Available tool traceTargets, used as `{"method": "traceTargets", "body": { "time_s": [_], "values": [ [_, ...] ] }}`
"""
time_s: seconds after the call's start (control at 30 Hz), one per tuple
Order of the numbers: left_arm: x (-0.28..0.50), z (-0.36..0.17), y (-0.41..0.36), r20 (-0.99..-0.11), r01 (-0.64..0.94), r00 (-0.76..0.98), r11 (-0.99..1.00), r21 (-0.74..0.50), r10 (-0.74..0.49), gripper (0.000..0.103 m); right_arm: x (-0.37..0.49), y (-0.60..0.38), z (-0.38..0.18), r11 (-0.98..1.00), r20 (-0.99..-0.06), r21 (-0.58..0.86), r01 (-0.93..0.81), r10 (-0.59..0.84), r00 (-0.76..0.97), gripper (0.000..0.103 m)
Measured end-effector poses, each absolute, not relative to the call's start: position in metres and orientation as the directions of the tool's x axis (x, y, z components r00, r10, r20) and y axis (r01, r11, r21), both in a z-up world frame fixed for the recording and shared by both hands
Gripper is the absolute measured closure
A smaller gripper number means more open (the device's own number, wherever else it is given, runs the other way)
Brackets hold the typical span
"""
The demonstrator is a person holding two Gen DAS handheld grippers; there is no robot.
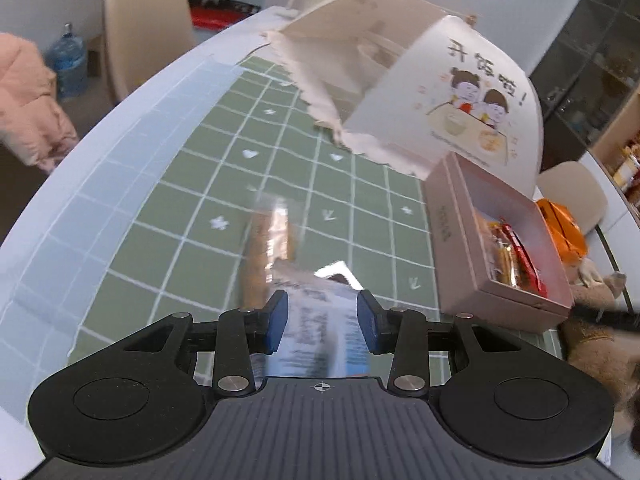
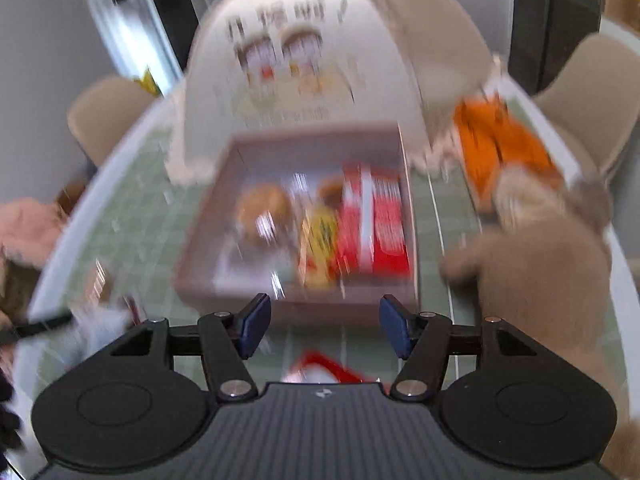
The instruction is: Organize snacks
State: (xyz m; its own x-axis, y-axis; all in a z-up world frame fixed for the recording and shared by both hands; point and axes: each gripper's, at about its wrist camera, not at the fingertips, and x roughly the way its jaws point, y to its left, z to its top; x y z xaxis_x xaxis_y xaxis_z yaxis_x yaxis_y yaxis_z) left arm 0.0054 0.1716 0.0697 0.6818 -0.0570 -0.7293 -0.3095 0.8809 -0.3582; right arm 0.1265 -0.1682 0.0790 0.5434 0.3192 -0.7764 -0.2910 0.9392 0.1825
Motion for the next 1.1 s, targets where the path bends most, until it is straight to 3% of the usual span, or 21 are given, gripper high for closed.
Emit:
{"method": "traceTargets", "body": {
  "time_s": [0.23,0.43,0.77,0.97,1.1],
  "values": [
    [0.01,0.07,0.16,-0.737,-0.217,0.666,0.916,-0.337,-0.113,0.061,0.107,-0.174,0.019,0.959,-0.856,0.178,-0.219,0.261,0.447,0.042],
    [0.014,0.07,0.152,-0.742,-0.21,0.667,0.939,-0.274,-0.068,0.061,0.07,-0.156,0.016,0.943,-0.841,0.231,-0.241,0.318,0.439,0.041],
    [0.014,0.051,0.119,-0.786,0.016,0.579,0.967,-0.254,-0.216,0.062,0.05,-0.12,0.018,0.932,-0.849,0.215,-0.291,0.325,0.416,0.038],
    [0.006,0.049,0.125,-0.779,0.028,0.609,0.986,-0.164,-0.147,0.075,0.05,-0.118,0.019,0.936,-0.854,0.199,-0.291,0.311,0.417,0.037],
    [0.005,0.05,0.135,-0.779,0.024,0.623,0.996,-0.081,-0.078,0.077,0.05,-0.117,0.017,0.937,-0.855,0.202,-0.286,0.311,0.416,0.034]
  ]
}}
